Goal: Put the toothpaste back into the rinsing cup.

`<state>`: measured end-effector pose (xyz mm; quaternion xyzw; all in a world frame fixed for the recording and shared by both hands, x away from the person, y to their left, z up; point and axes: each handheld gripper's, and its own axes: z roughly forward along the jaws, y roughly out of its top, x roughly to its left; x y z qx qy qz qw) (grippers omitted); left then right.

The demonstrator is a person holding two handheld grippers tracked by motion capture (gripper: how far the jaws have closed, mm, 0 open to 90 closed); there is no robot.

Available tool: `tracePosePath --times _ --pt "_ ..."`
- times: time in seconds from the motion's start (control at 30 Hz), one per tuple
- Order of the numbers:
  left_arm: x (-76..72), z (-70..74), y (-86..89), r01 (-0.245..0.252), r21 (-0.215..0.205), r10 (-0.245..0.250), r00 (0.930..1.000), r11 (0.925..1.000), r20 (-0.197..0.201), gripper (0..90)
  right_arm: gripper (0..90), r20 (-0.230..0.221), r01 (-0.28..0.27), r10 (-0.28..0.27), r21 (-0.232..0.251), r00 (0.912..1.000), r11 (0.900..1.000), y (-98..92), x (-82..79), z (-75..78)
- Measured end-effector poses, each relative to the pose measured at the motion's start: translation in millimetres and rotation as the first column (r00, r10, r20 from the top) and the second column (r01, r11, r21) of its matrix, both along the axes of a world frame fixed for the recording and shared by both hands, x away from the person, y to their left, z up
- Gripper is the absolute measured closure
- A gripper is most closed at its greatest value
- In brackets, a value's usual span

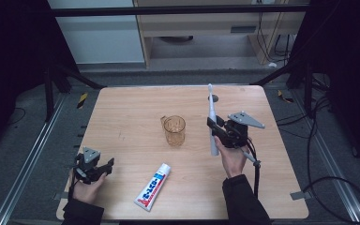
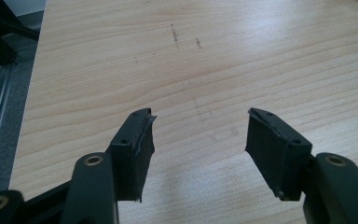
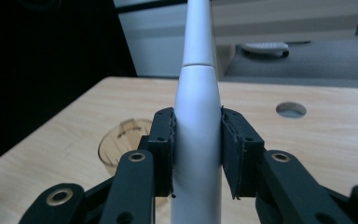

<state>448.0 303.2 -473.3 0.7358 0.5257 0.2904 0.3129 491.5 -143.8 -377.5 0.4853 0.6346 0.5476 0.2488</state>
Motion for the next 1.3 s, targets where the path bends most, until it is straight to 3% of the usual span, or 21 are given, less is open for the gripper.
tracePosePath --times 0.2,0.9,1.3 --pt "0.2 0.4 -0.9 -0.002 0.004 0.002 1.0 1.0 0.007 39.9 67.1 0.056 0.023 -0.026 0.048 0.9981 0.999 6.4 6.9 2.9" --pt "0.4 1.0 0.4 -0.009 -0.001 0.009 0.9998 1.0 0.015 39.5 67.0 0.191 0.061 -0.083 0.119 0.9781 0.991 42.5 36.7 16.2" --pt "0.2 1.3 1.3 -0.011 -0.002 0.011 0.9998 0.9999 0.016 39.3 67.0 0.217 0.049 -0.08 0.144 0.9729 0.988 59.9 54.1 12.2"
